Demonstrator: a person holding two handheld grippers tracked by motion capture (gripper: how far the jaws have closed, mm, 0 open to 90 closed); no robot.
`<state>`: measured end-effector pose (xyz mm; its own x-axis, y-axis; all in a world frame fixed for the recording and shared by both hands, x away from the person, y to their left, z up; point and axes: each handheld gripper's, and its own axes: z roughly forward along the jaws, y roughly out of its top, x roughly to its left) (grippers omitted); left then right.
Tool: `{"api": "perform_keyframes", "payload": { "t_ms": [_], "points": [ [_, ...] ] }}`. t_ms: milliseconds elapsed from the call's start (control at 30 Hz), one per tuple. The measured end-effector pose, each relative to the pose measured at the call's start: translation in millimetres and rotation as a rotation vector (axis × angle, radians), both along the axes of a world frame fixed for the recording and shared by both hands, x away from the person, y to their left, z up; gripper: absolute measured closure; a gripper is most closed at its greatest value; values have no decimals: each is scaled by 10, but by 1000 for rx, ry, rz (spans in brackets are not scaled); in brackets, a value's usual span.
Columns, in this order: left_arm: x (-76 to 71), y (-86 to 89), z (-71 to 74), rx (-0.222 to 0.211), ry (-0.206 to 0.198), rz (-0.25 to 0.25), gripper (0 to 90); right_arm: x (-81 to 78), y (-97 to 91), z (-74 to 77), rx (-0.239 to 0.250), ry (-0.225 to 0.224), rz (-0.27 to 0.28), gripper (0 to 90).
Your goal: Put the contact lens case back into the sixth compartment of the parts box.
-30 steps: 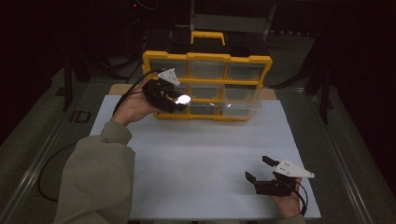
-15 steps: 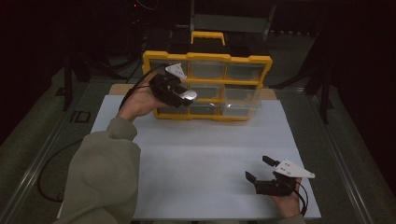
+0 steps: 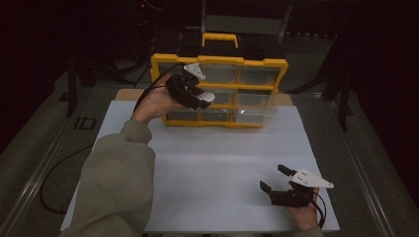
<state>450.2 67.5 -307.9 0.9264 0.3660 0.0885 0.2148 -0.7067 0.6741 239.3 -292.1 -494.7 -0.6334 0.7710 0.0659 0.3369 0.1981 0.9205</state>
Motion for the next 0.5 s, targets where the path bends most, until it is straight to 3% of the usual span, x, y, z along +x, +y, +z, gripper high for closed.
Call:
{"api": "perform_keyframes", "payload": {
  "t_ms": [500],
  "points": [
    [89, -162, 21, -19, 2, -5, 494, -5, -8, 5, 5, -3, 6, 76]
  ]
}}
